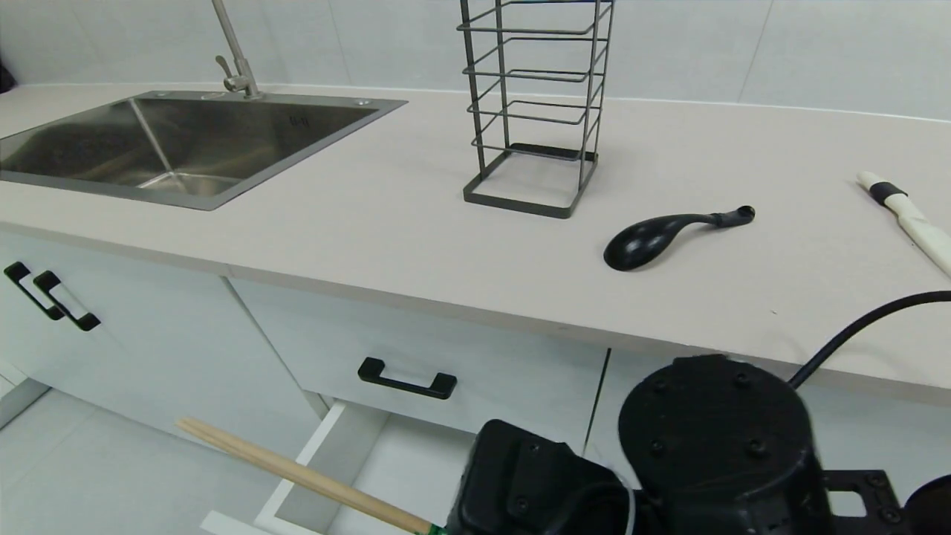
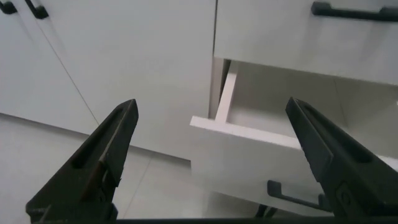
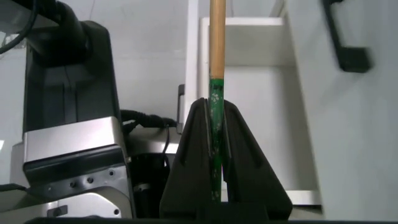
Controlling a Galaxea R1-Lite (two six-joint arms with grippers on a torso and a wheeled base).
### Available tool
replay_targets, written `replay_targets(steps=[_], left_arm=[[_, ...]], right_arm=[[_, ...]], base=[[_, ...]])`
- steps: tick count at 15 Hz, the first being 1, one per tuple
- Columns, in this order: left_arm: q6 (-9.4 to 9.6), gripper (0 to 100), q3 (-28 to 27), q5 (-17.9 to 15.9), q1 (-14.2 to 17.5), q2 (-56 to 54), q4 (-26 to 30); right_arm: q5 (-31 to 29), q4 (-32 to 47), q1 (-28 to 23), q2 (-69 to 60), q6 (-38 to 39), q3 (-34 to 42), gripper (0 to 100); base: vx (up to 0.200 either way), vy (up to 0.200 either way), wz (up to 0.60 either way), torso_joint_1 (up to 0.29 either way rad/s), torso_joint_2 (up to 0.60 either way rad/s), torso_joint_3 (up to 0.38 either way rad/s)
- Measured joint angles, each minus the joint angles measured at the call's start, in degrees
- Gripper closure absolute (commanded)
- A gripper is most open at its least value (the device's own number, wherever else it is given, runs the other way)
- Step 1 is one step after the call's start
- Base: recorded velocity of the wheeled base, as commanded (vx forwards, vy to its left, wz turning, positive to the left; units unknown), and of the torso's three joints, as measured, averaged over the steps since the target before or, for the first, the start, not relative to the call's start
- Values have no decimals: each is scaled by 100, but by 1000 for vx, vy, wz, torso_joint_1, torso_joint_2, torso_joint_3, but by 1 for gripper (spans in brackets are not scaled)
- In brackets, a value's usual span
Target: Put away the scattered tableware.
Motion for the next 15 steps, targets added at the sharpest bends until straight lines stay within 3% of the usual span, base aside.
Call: replay_targets(steps=[6,13,15], left_arm=[[0,0,-2,0,0,0,5],[0,0,-2,0,2,0,0],[0,0,-2,0,2,0,-2]], right_arm=[[-383,126,317,249,17,-171,100],[-389,1126,277,375,-9,-444,100],[-690,1236,160,439,-16,-529,100]], base=[[0,0,0,-51,208,71],[0,0,0,0,0,0],[0,0,0,0,0,0]])
